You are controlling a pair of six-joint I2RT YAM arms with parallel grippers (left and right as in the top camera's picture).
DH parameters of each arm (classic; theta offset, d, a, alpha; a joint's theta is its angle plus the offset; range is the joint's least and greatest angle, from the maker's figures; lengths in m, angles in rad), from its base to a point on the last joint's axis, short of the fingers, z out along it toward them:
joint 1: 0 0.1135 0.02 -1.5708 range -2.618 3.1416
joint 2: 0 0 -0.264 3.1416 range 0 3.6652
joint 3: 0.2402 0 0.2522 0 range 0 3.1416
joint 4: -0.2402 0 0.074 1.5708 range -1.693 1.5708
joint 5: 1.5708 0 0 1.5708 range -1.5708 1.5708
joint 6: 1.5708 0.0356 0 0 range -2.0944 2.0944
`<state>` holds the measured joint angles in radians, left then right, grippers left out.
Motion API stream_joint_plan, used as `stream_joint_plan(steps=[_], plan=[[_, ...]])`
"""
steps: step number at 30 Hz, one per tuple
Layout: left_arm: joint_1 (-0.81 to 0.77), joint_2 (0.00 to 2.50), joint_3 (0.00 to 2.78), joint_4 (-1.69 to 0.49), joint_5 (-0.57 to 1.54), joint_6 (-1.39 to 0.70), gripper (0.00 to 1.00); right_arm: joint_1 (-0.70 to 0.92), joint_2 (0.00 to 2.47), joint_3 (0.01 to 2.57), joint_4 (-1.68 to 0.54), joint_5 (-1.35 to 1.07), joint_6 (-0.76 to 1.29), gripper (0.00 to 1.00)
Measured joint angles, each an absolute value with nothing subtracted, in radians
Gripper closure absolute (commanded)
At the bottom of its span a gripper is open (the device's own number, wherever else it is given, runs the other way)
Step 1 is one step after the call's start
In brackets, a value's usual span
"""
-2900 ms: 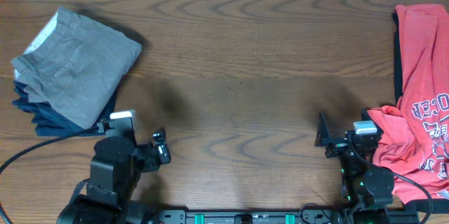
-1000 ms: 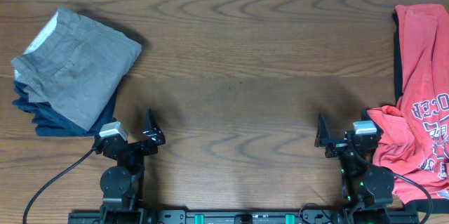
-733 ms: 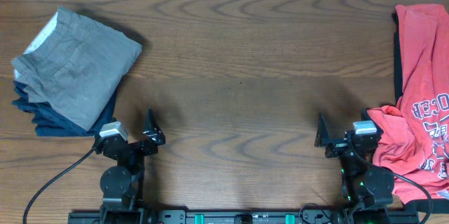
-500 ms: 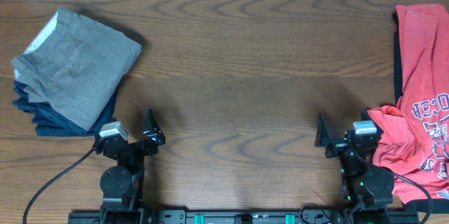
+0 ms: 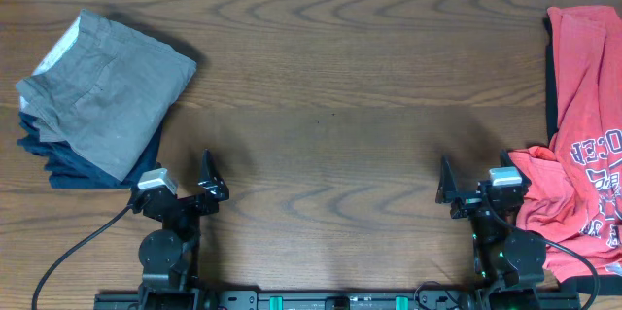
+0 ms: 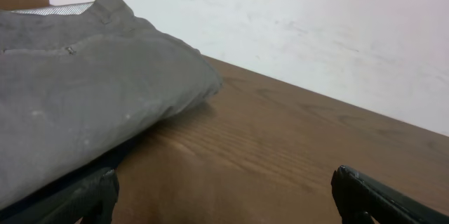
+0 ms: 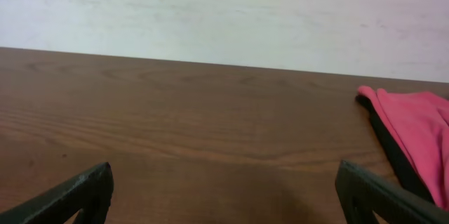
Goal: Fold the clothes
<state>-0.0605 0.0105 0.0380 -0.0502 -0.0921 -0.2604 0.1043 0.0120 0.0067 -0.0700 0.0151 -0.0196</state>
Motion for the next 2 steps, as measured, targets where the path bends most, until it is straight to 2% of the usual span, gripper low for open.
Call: stream_joint_plan(steps=[2], plan=[[-0.06,0.01,0.038,-0.051,-0.092,-0.261,0.02,0.104,0.012,0.007,-0.07,0.015,-0.02,0.01]])
